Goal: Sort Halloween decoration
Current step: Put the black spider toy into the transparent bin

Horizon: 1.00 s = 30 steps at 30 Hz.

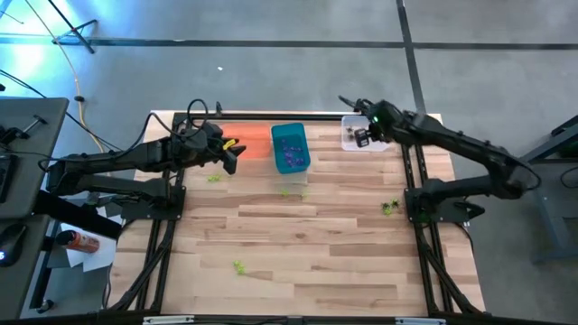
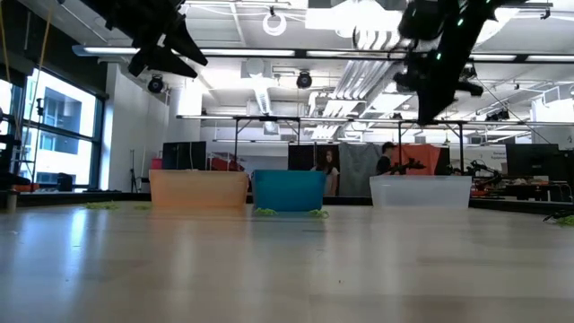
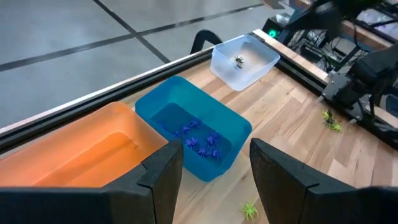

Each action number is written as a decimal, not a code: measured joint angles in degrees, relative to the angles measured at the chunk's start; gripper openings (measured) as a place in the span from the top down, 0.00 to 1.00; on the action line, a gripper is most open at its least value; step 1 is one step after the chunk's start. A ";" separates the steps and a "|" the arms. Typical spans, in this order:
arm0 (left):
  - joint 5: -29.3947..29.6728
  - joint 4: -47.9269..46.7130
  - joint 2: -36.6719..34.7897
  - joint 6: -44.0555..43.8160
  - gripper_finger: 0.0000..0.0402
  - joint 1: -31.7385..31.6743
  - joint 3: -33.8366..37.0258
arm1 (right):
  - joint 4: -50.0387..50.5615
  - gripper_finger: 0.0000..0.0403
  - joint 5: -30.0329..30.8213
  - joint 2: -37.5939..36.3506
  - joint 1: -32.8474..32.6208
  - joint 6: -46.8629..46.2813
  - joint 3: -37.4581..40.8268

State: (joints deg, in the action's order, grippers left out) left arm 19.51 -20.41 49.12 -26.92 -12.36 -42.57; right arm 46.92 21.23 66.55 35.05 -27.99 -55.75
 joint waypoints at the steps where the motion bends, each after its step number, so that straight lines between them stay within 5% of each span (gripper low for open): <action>1: 0.00 0.33 0.00 -0.01 0.57 0.00 0.00 | -0.06 1.00 -1.50 2.07 2.26 0.75 -0.26; 11: 0.74 1.07 0.00 2.84 0.57 0.00 0.00 | -5.26 1.00 -11.90 20.78 18.30 2.22 -0.55; 20: 0.02 1.01 0.00 0.58 0.57 0.02 0.00 | -6.71 1.00 -13.96 32.61 20.92 2.45 -0.55; 30: 0.00 0.97 0.00 0.57 0.57 0.02 0.00 | -7.33 1.00 -10.99 33.61 20.33 0.94 -0.87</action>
State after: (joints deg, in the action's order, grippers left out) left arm 19.51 -19.44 49.12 -26.35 -12.34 -42.57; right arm 39.59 10.24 100.16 55.37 -27.05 -56.62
